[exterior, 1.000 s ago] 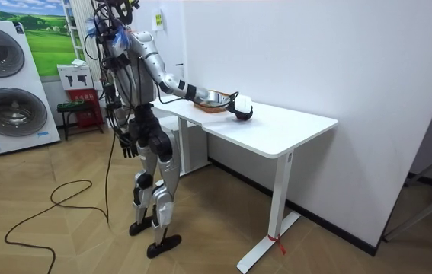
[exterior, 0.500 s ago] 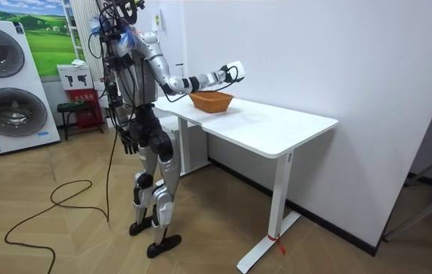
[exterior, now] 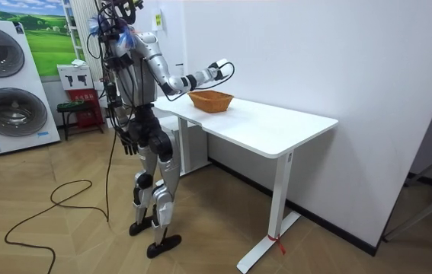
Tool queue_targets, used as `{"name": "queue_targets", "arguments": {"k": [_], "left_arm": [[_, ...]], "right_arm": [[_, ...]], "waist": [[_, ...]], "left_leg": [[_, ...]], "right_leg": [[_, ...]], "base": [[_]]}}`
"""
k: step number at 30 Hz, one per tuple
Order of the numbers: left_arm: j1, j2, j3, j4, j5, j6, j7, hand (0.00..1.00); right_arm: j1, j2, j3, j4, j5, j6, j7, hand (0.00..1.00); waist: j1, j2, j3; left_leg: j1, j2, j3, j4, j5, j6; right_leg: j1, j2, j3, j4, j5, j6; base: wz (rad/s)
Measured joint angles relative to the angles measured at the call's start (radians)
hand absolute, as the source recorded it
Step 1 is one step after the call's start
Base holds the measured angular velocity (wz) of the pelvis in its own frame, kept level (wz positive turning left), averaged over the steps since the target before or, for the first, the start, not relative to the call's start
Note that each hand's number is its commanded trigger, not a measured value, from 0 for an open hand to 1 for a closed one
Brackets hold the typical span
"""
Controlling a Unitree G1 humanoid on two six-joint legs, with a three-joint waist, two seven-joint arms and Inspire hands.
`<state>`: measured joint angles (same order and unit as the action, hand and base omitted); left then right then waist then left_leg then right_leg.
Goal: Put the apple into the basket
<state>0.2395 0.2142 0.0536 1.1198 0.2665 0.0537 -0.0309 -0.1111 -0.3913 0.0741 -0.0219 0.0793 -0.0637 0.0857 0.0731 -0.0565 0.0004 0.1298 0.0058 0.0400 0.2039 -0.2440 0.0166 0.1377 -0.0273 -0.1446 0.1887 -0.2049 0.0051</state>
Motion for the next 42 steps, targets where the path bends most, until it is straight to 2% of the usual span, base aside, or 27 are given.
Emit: {"name": "queue_targets", "arguments": {"k": [1, 2, 3, 4, 14, 22, 33, 36, 39, 42], "left_arm": [[-0.003, 0.000, 0.000, 0.000, 0.000, 0.000, -0.001, 0.00], [-0.008, 0.000, 0.000, 0.000, 0.000, 0.000, -0.002, 0.00], [-0.010, 0.000, 0.000, 0.000, 0.000, 0.000, -0.002, 0.00], [-0.014, 0.000, 0.000, 0.000, 0.000, -0.001, -0.002, 0.00], [-0.013, 0.000, -0.001, 0.000, 0.002, -0.003, -0.004, 0.00], [-0.012, 0.000, -0.001, 0.000, 0.002, -0.003, -0.019, 0.00], [-0.008, 0.002, -0.013, 0.004, 0.000, -0.012, -0.021, 0.00], [-0.006, 0.001, -0.010, 0.005, 0.001, -0.019, -0.019, 0.00], [0.009, -0.001, 0.014, 0.003, 0.003, -0.020, -0.018, 0.00], [0.033, 0.002, 0.023, 0.004, -0.001, -0.023, 0.003, 0.00]], "right_arm": [[0.000, 0.000, 0.003, 0.000, 0.000, 0.000, 0.016, 1.00], [0.000, 0.000, 0.003, 0.000, -0.001, 0.000, 0.031, 0.94], [0.000, 0.000, 0.004, 0.000, -0.002, 0.000, 0.038, 0.51], [0.000, 0.000, 0.007, 0.000, -0.002, 0.000, 0.051, 0.00], [0.000, 0.001, 0.060, -0.002, -0.011, 0.001, 0.125, 0.00], [0.000, 0.002, 0.060, -0.005, -0.011, 0.001, 0.147, 0.00], [0.006, 0.001, 0.057, -0.024, -0.010, 0.001, 0.142, 0.00], [0.030, 0.001, 0.005, -0.052, 0.010, -0.002, 0.130, 0.00], [0.051, 0.001, -0.073, -0.078, 0.016, -0.004, 0.082, 0.00], [0.065, 0.001, -0.150, -0.075, 0.051, -0.012, -0.004, 0.00]], "waist": [[0.006, 0.000, 0.0001], [0.011, -0.001, 0.0003], [0.013, -0.001, 0.0003], [0.014, -0.001, 0.0003], [0.019, -0.004, -0.0014], [0.020, -0.007, -0.0034], [0.011, -0.016, 0.0014], [0.003, -0.022, -0.0019], [0.001, -0.021, -0.0017], [-0.021, -0.021, -0.0012]], "left_leg": [[0.000, 0.000, 0.000, 0.000, 0.000, 0.000], [-0.001, 0.000, 0.000, 0.000, 0.000, 0.000], [-0.001, 0.000, 0.000, 0.000, 0.000, 0.000], [-0.001, 0.000, 0.000, 0.000, 0.000, 0.000], [0.001, 0.000, 0.000, -0.001, 0.000, 0.000], [0.001, 0.000, 0.001, -0.001, 0.000, 0.000], [-0.002, 0.000, -0.004, 0.001, 0.000, 0.000], [-0.005, -0.002, -0.012, 0.001, 0.000, 0.000], [0.000, -0.002, -0.012, 0.001, 0.000, 0.000], [0.006, -0.001, -0.007, 0.000, 0.000, 0.000]], "right_leg": [[0.000, 0.000, 0.000, -0.001, 0.000, 0.000], [0.000, 0.000, 0.000, -0.001, 0.000, 0.000], [0.000, 0.000, 0.001, -0.002, 0.000, 0.000], [0.000, 0.000, 0.001, -0.002, 0.000, 0.000], [-0.001, 0.001, 0.005, -0.003, 0.000, 0.000], [0.000, 0.001, 0.005, -0.002, 0.000, 0.000], [0.000, 0.001, 0.002, -0.001, 0.000, 0.000], [0.003, -0.001, -0.005, -0.003, 0.001, 0.000], [0.005, -0.001, -0.001, -0.004, 0.001, 0.001], [0.007, 0.000, 0.006, -0.004, 0.001, 0.001]], "base": [[0.00], [0.00], [0.00], [0.00], [0.00], [0.00], [0.00], [0.10], [0.00], [-0.03]]}}
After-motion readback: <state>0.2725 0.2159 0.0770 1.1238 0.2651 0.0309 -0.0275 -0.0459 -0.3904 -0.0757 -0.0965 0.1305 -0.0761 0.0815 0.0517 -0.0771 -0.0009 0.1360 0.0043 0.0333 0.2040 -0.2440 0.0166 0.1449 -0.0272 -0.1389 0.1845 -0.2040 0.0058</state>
